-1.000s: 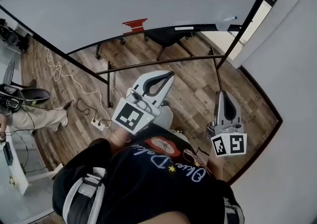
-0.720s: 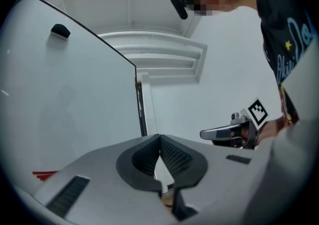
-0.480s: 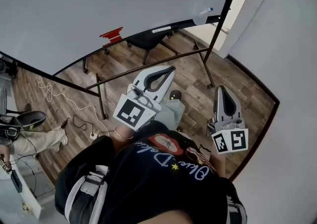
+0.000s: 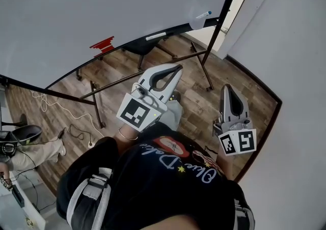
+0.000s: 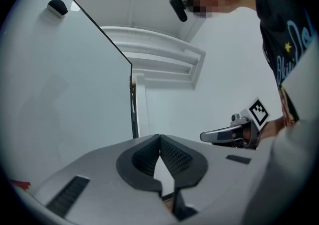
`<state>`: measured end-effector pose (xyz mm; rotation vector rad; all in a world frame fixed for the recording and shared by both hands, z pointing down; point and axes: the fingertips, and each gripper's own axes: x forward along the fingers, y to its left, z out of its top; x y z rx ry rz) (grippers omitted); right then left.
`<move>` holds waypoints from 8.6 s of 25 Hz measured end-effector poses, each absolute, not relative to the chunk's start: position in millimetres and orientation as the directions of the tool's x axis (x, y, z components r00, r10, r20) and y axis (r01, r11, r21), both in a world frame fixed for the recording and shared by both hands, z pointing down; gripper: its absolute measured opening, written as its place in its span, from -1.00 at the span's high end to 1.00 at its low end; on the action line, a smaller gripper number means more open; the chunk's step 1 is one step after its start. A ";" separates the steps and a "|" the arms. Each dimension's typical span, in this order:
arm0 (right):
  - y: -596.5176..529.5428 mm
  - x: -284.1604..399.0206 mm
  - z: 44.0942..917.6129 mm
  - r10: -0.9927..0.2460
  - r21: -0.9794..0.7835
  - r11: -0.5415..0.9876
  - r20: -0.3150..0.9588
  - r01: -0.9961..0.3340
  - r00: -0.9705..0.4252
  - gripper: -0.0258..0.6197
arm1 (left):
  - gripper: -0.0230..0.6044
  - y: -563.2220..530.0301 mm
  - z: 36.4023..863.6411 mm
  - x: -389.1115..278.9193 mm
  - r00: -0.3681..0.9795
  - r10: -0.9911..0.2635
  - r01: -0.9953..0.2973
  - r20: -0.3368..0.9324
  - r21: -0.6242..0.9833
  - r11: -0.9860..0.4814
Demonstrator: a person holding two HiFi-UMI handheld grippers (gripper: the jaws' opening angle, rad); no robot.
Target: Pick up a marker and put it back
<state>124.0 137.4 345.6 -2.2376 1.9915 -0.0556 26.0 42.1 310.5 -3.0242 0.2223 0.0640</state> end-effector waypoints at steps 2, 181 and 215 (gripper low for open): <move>127.7 130.0 346.6 -0.992 -0.127 -0.106 -0.060 -0.986 0.114 0.92 | 0.92 32.4 311.9 31.0 0.987 -0.149 -0.154 -0.051 -0.100 -0.983; -153.9 293.4 305.0 -0.959 0.030 0.276 0.073 -0.961 -0.274 0.69 | 0.92 -194.8 315.6 146.1 0.827 -0.561 -0.563 -0.037 -0.047 -0.825; -187.9 292.5 387.3 -0.914 -0.070 0.347 0.198 -0.935 -0.354 0.69 | 0.92 -200.6 327.2 131.3 0.757 -0.653 -0.650 0.011 -0.084 -0.755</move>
